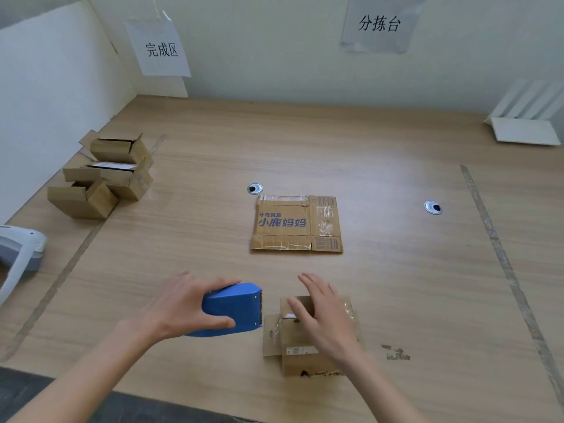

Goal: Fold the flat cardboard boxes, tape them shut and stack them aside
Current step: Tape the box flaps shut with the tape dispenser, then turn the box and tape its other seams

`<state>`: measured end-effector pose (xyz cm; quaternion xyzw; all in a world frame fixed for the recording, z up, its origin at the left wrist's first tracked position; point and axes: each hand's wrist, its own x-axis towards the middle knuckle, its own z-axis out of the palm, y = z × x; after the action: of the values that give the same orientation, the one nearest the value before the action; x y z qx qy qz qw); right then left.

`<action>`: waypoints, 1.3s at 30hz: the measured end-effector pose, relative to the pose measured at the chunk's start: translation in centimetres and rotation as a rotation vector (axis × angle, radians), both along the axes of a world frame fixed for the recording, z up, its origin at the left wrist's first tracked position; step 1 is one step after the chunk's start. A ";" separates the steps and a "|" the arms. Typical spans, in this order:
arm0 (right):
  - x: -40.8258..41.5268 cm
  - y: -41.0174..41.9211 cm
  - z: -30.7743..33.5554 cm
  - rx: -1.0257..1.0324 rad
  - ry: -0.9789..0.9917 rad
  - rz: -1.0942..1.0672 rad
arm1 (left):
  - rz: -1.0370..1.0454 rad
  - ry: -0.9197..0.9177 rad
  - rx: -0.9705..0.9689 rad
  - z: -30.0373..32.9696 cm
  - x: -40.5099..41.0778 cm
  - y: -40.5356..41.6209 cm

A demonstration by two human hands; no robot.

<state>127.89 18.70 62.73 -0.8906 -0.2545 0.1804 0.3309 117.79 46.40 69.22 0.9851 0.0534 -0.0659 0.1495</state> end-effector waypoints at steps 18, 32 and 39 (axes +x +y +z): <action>-1.4 3.0 4.4 0.566 0.659 0.091 | -0.049 0.000 0.010 3.8 -1.4 -0.3; -2.2 1.0 0.0 -0.219 -0.454 0.471 | -0.011 0.038 0.016 1.2 -3.8 0.8; -1.4 2.3 -0.5 -0.563 -0.513 0.648 | -0.001 0.043 0.007 -0.1 -4.9 1.3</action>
<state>126.46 21.02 62.19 -0.8363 -0.5327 0.1106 -0.0685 112.91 47.67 69.11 0.9840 0.0565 -0.0870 0.1450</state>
